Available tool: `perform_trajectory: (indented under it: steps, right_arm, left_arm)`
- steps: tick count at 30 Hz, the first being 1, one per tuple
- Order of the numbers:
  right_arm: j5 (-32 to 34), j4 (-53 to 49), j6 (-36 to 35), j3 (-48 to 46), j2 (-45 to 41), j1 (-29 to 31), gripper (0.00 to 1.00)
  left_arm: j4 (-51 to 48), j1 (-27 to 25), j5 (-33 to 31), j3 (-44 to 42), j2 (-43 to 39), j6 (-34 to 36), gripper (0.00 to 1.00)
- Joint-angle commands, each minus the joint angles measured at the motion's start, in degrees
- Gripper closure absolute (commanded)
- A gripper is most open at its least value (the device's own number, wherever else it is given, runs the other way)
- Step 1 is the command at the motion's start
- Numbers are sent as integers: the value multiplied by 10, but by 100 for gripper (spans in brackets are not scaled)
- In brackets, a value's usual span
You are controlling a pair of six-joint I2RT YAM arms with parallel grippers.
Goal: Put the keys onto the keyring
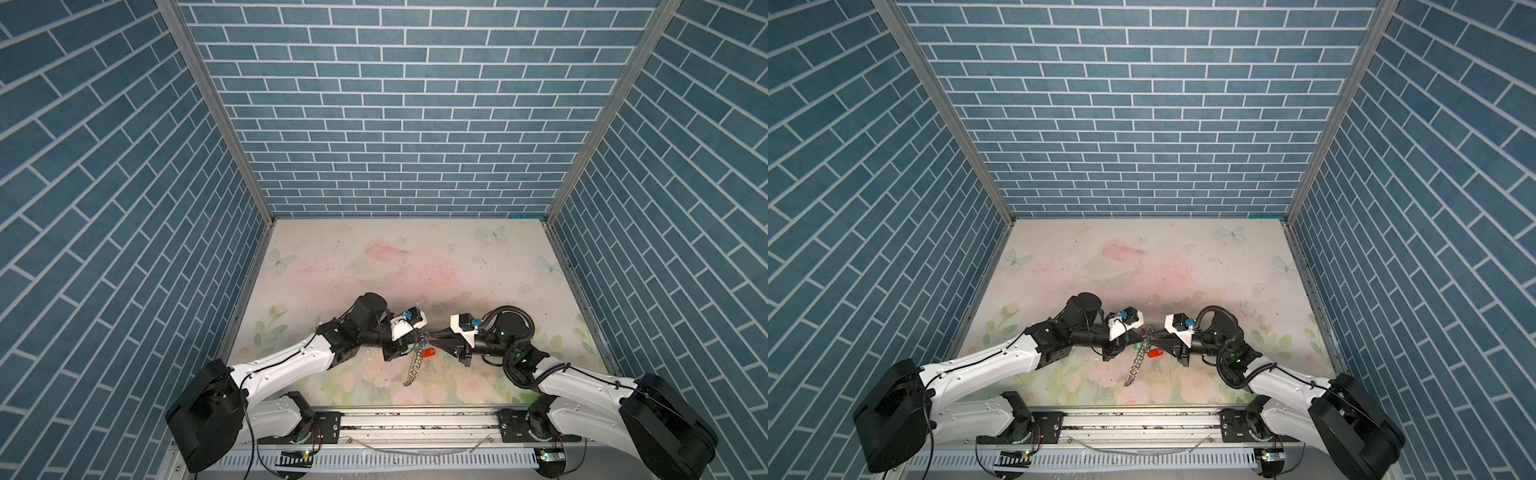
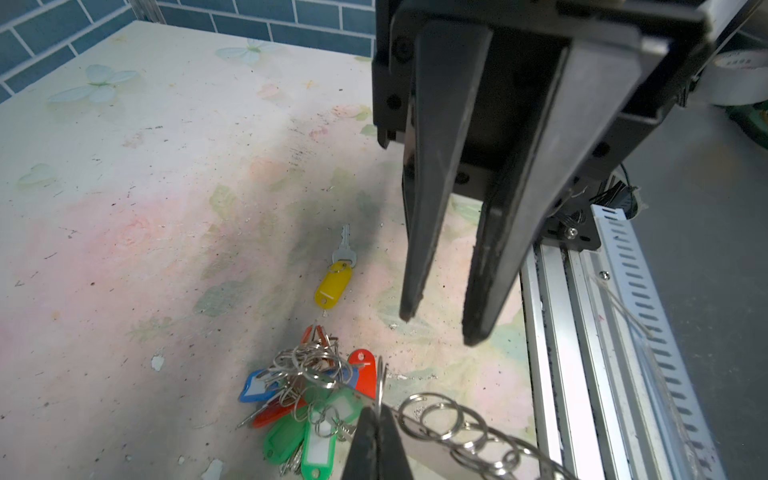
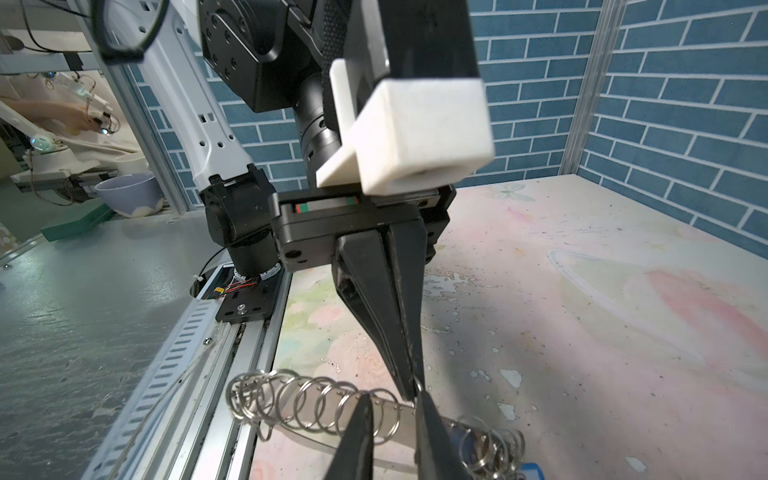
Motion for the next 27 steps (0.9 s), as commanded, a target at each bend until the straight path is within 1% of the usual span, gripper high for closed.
perform_trajectory:
  steps: [1, 9, 13, 24, 27]
  right_arm:
    - [-12, -89, -45, 27, -5, -3, 81]
    - [-51, -53, -26, 32, 25, -3, 81]
    - [-66, -29, -14, 33, 45, -3, 82]
    - [-70, -11, -7, 35, 72, -2, 88]
    - [-69, -11, -7, 36, 75, -3, 92]
  left_arm:
    - [-58, -16, -31, 29, 0, 51, 100]
    - [-89, -31, 1, 60, 15, 69, 100]
    - [-97, -35, 6, 69, 23, 74, 100]
    - [-90, -40, 13, 74, 29, 73, 100]
    - [-88, -40, 10, 75, 31, 72, 100]
